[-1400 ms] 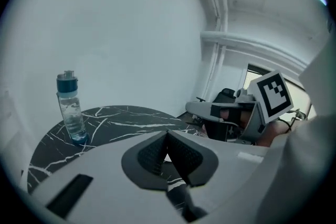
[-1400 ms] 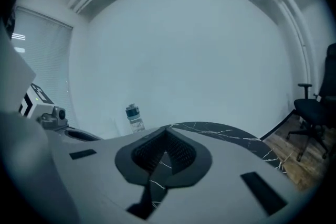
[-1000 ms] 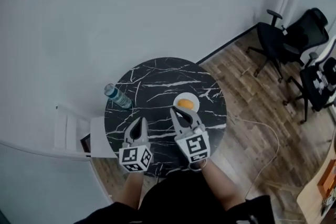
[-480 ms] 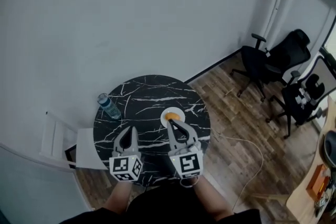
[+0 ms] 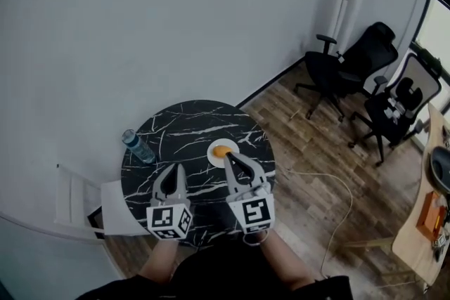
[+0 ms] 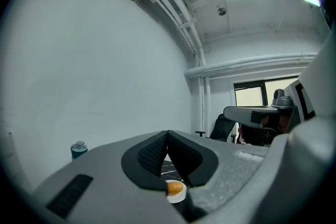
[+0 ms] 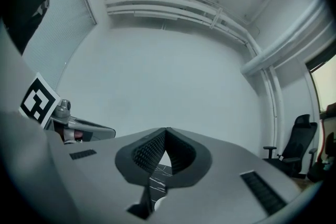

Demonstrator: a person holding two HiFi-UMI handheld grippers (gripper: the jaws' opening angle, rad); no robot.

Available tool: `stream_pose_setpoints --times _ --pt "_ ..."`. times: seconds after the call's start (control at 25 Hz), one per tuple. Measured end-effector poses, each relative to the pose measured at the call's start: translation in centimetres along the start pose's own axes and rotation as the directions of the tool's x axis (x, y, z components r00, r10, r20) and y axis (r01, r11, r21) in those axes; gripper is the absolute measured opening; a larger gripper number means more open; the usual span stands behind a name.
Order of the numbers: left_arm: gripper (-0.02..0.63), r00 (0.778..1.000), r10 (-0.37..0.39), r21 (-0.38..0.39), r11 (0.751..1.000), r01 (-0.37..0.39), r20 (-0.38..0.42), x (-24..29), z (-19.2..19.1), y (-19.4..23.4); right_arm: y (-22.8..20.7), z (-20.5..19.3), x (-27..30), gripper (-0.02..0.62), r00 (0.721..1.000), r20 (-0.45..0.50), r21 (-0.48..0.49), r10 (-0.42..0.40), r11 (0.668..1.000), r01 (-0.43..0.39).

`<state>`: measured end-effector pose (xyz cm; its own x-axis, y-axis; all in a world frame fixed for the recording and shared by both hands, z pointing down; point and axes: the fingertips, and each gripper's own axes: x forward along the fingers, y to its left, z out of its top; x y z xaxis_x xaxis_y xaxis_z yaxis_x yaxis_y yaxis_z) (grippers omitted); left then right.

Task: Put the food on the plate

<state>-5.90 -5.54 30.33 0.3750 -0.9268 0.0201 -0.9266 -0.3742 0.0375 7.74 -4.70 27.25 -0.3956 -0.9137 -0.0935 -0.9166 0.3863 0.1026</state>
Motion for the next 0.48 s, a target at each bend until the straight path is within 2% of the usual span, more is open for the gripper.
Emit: stream_pose_setpoints --times 0.28,0.48 --pt "0.0 1.0 -0.017 0.039 0.999 0.016 0.023 -0.2 1.2 -0.3 0.3 1.0 -0.4 -0.004 1.0 0.008 -0.042 -0.016 0.999 0.016" --pt "0.0 0.999 -0.033 0.041 0.999 0.032 0.017 -0.2 1.5 0.0 0.3 1.4 -0.3 -0.003 0.999 0.024 -0.024 -0.039 0.999 0.039"
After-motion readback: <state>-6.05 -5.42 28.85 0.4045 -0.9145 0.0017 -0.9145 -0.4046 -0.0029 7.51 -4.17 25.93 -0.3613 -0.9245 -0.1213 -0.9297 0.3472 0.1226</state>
